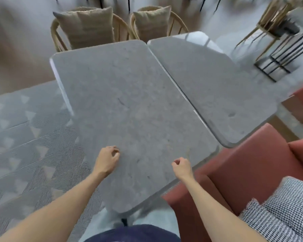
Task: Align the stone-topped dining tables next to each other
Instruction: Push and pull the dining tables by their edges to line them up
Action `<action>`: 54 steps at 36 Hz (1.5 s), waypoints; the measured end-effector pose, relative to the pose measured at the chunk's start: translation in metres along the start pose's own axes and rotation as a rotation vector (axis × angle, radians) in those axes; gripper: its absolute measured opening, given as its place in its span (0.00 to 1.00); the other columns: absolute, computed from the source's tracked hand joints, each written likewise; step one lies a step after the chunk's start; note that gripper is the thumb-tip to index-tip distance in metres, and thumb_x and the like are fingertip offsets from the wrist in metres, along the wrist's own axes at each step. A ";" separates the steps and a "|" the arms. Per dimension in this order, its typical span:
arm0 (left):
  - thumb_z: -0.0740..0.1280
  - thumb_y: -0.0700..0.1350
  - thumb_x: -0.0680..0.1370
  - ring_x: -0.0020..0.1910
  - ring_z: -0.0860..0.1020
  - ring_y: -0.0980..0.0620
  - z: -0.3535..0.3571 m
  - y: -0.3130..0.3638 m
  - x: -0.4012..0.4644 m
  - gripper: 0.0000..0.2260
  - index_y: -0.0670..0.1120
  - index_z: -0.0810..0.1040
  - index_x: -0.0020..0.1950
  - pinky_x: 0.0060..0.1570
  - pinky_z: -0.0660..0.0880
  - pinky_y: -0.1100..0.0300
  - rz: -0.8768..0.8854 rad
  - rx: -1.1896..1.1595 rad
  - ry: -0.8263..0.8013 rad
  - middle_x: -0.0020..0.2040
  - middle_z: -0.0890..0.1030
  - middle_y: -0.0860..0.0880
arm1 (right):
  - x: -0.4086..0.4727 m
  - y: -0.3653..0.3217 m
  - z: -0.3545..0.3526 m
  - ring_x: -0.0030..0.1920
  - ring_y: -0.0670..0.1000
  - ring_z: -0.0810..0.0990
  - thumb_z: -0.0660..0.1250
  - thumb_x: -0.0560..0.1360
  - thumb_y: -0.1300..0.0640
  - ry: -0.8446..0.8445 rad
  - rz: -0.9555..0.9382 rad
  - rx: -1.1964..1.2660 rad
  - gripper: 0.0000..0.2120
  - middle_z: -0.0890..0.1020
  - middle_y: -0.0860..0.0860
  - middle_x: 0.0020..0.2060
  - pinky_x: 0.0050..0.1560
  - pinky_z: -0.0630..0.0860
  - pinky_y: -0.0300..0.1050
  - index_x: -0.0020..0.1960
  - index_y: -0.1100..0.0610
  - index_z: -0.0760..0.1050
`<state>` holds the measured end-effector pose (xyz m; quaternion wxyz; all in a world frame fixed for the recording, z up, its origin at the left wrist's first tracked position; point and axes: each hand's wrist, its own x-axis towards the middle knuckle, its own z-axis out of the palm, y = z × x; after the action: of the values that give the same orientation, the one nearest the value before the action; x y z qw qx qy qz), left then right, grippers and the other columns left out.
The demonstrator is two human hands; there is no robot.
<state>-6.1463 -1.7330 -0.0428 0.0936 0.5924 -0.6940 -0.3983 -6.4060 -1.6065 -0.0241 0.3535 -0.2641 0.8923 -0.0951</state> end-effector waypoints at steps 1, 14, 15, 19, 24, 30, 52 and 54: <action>0.67 0.36 0.75 0.58 0.79 0.45 0.002 -0.001 -0.006 0.08 0.39 0.85 0.48 0.57 0.71 0.57 0.002 -0.008 0.018 0.55 0.84 0.42 | -0.002 0.009 -0.001 0.56 0.58 0.79 0.65 0.77 0.57 0.015 0.037 0.004 0.10 0.80 0.59 0.56 0.55 0.72 0.45 0.55 0.59 0.79; 0.67 0.38 0.76 0.69 0.70 0.47 0.059 0.010 -0.044 0.10 0.39 0.84 0.55 0.70 0.63 0.55 -0.221 -0.052 0.284 0.68 0.77 0.45 | 0.062 0.079 -0.035 0.34 0.54 0.76 0.69 0.77 0.49 0.115 0.507 0.852 0.16 0.76 0.55 0.38 0.36 0.76 0.50 0.52 0.62 0.71; 0.67 0.38 0.76 0.69 0.69 0.47 0.067 0.015 -0.049 0.10 0.39 0.83 0.55 0.71 0.62 0.55 -0.251 -0.055 0.305 0.69 0.76 0.45 | 0.068 0.084 -0.038 0.36 0.55 0.77 0.69 0.77 0.48 0.070 0.533 0.920 0.18 0.77 0.56 0.41 0.37 0.78 0.51 0.55 0.61 0.70; 0.67 0.35 0.76 0.69 0.70 0.42 0.101 0.045 -0.074 0.09 0.36 0.84 0.53 0.71 0.62 0.52 -0.416 -0.095 0.402 0.69 0.75 0.41 | 0.091 0.108 -0.044 0.55 0.60 0.80 0.69 0.75 0.39 -0.216 0.593 1.216 0.29 0.79 0.59 0.58 0.53 0.80 0.56 0.66 0.59 0.71; 0.68 0.34 0.75 0.68 0.69 0.41 0.154 0.087 -0.109 0.07 0.36 0.82 0.52 0.68 0.63 0.51 -0.535 -0.114 0.515 0.68 0.74 0.41 | 0.112 0.110 -0.053 0.61 0.62 0.77 0.69 0.72 0.34 -0.474 0.589 1.366 0.33 0.78 0.61 0.62 0.63 0.75 0.58 0.67 0.57 0.74; 0.71 0.44 0.74 0.63 0.69 0.38 0.214 0.124 -0.121 0.13 0.40 0.75 0.55 0.60 0.68 0.49 -0.968 -0.444 0.837 0.62 0.70 0.38 | 0.117 0.115 -0.054 0.56 0.61 0.80 0.69 0.74 0.38 -0.537 0.601 1.364 0.28 0.81 0.61 0.58 0.53 0.79 0.57 0.64 0.58 0.75; 0.70 0.53 0.77 0.62 0.77 0.42 0.240 0.138 -0.110 0.24 0.41 0.73 0.68 0.66 0.72 0.49 -0.872 -2.179 0.759 0.64 0.77 0.42 | 0.119 0.122 -0.063 0.64 0.62 0.76 0.64 0.79 0.42 -0.656 0.506 1.375 0.28 0.78 0.61 0.64 0.68 0.72 0.59 0.70 0.61 0.71; 0.71 0.51 0.76 0.62 0.77 0.42 0.239 0.137 -0.111 0.24 0.40 0.72 0.68 0.67 0.72 0.49 -0.870 -2.170 0.741 0.64 0.77 0.41 | 0.120 0.122 -0.062 0.64 0.62 0.76 0.63 0.79 0.42 -0.665 0.501 1.371 0.28 0.78 0.62 0.64 0.68 0.71 0.60 0.70 0.61 0.71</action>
<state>-6.3612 -1.5306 -0.0732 0.5893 0.4671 0.3219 -0.5752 -6.5707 -1.5692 -0.0916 0.6953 0.2053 0.5159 -0.4563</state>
